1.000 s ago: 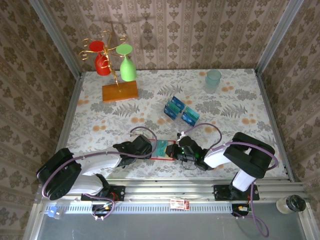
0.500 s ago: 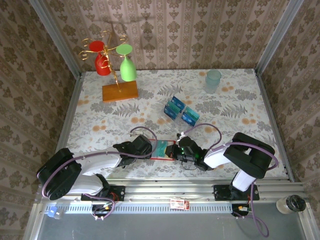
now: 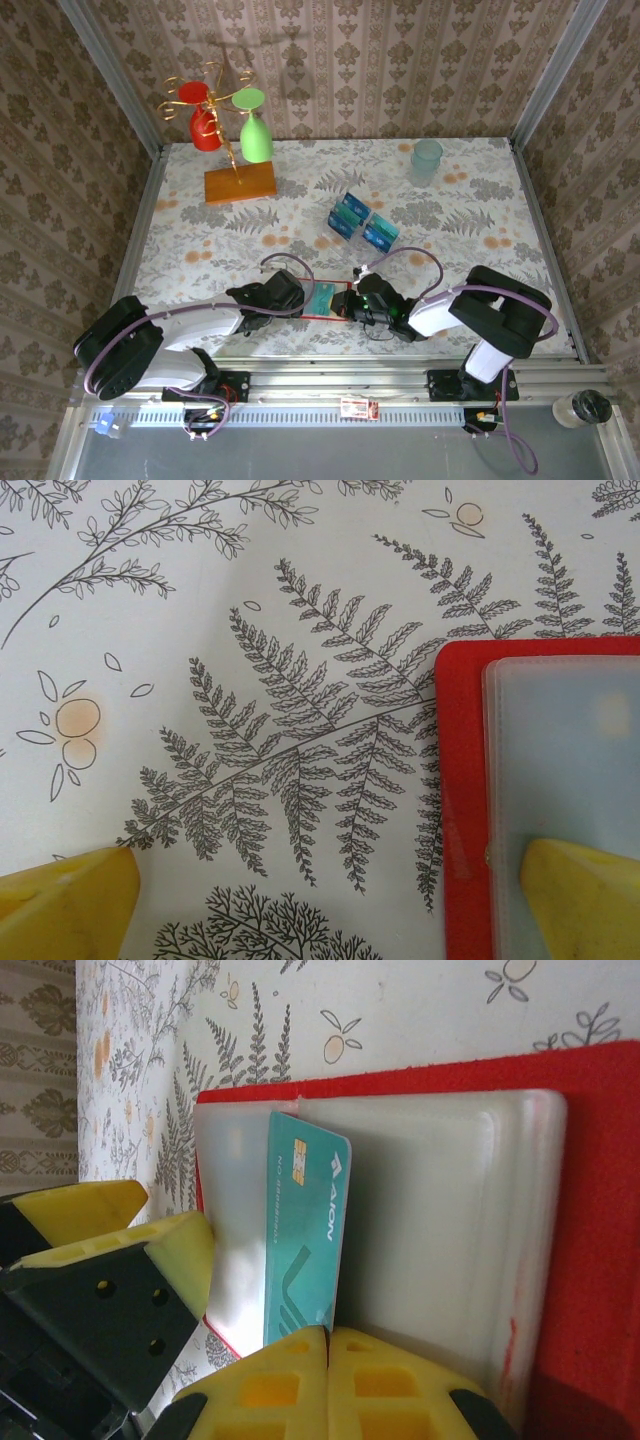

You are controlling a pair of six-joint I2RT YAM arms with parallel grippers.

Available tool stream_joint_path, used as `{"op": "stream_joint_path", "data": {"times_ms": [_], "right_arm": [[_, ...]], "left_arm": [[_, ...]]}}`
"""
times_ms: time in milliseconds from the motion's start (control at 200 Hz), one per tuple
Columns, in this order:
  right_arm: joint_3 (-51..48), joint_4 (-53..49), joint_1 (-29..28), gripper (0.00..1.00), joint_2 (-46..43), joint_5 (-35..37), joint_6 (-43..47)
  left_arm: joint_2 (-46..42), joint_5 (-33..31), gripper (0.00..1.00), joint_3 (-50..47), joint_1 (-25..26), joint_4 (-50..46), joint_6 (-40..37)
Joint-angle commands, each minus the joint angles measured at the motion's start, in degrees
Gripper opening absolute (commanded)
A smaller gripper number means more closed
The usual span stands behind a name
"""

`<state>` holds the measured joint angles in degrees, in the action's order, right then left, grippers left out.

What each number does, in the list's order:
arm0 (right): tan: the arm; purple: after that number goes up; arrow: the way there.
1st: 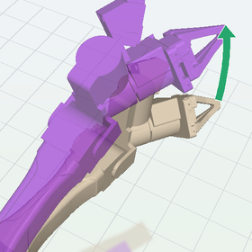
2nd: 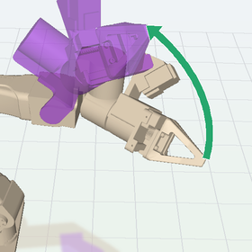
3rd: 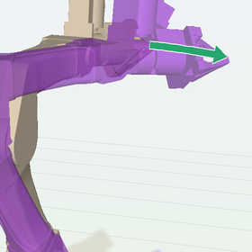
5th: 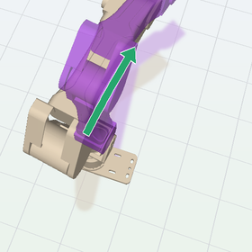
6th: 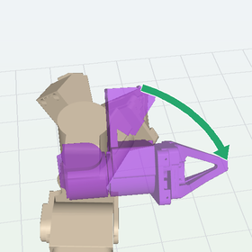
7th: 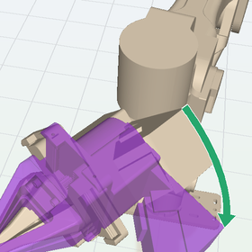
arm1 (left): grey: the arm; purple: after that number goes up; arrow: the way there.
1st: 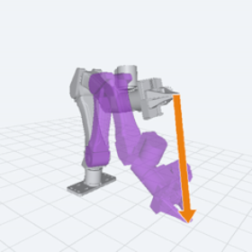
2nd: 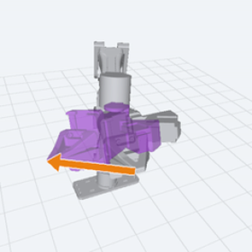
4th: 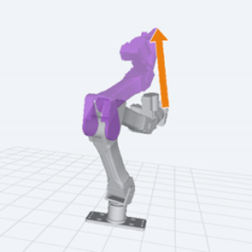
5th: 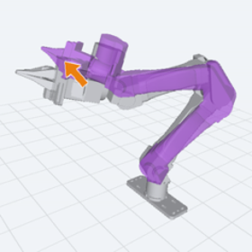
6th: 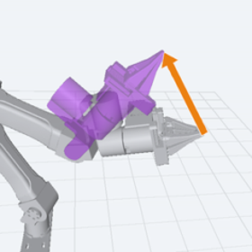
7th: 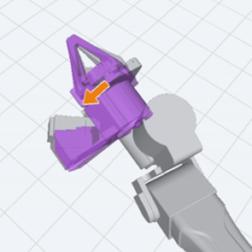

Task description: Put the credit cards into the card holder

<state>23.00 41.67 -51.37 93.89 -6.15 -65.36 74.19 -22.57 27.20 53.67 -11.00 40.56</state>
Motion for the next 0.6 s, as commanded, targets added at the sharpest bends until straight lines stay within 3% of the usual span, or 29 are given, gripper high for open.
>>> {"op": "stream_joint_path", "data": {"times_ms": [0,595], "right_arm": [[-1.73,-6.33,-0.9,0.0,-0.51,-1.8,-0.3],[3.16,-8.16,-0.93,0.0,4.2,-2.51,0.08]], "left_arm": [[1.56,0.59,1.0,-0.85,0.61,-2.73,0.29],[2.53,1.02,1.0,-0.91,1.24,-1.72,1.12]]}}
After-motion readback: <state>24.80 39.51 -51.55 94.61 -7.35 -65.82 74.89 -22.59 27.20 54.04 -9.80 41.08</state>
